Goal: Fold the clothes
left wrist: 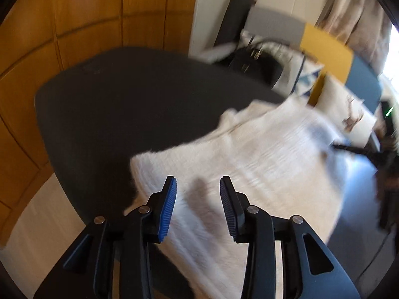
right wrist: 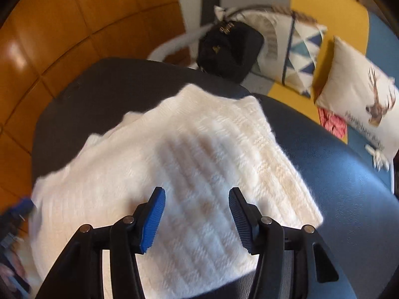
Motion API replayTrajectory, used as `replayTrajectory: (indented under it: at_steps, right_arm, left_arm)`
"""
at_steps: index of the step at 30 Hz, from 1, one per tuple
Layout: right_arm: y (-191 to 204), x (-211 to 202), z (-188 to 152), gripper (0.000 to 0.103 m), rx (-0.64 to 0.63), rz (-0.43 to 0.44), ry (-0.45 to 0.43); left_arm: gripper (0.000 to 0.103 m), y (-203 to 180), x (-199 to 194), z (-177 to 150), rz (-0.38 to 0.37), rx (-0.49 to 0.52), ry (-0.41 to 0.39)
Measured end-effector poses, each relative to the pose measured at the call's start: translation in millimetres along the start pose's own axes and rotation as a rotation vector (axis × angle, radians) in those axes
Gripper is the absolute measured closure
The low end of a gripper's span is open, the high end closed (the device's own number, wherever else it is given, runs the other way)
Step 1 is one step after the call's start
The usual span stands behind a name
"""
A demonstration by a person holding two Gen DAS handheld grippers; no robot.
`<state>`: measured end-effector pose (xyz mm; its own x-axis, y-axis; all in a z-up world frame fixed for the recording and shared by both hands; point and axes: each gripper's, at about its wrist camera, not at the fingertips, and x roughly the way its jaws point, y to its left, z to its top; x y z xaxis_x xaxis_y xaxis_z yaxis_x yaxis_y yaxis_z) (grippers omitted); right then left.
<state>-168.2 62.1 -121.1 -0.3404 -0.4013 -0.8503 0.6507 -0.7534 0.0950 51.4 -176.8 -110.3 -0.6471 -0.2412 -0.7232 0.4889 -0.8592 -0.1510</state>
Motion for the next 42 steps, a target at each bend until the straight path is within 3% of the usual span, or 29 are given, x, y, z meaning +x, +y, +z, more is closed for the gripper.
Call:
replayTrajectory:
  at_steps: [2,5,7,9,10,11,12,13,14,17,24,27,32,42]
  right_arm:
    - [5,24,-8,0.048,-0.035,-0.024,0.062]
    - [4,15,-8,0.048,0.016,-0.019,0.028]
    - [11,-12,-7,0.048,0.026,0.008,-0.053]
    - [26,-39,-9,0.048,-0.01,0.033,-0.165]
    - [32,-51,-10,0.043,-0.025,0.05,-0.215]
    - [35,-59,-10,0.031,-0.025,0.071,-0.252]
    - [38,-65,-11,0.022,-0.015,0.1,-0.267]
    - [41,-66,-11,0.007,-0.007,0.129,-0.259]
    - [44,-65,-10,0.0,-0.001,0.152,-0.243]
    - [56,-72,-13,0.0,-0.016,0.118,-0.263]
    - [69,-96,-20,0.001,-0.068,0.015,-0.333]
    - [68,-105,-22,0.001,-0.069,0.003,-0.357]
    - [68,-112,-28,0.002,-0.077,0.023,-0.359]
    - [90,-107,-39,0.003,-0.182,0.008,-0.334]
  left_arm:
    - [0.064,-11,-4,-6,-0.027,-0.019,0.006]
    - [0.064,-31,-15,-15,-0.047,-0.063,-0.007]
    - [0.059,-48,-29,-18,-0.051,-0.053,-0.042]
    - [0.044,-62,-45,-14,-0.016,-0.032,-0.096]
    - [0.035,-67,-51,-10,0.001,-0.028,-0.115]
    - [0.032,-72,-55,-6,0.016,-0.027,-0.127]
    - [0.032,-77,-58,-2,0.04,-0.027,-0.137]
    - [0.031,-81,-60,2,0.064,-0.028,-0.147]
    - [0.027,-85,-58,5,0.103,-0.022,-0.141]
    - [0.025,-96,-55,9,0.171,-0.02,-0.096]
    - [0.025,-98,-77,5,0.116,-0.085,-0.124]
    - [0.025,-102,-84,4,0.092,-0.086,-0.154]
    - [0.025,-115,-94,9,0.193,-0.01,-0.193]
    - [0.021,-111,-101,19,0.162,0.011,-0.205]
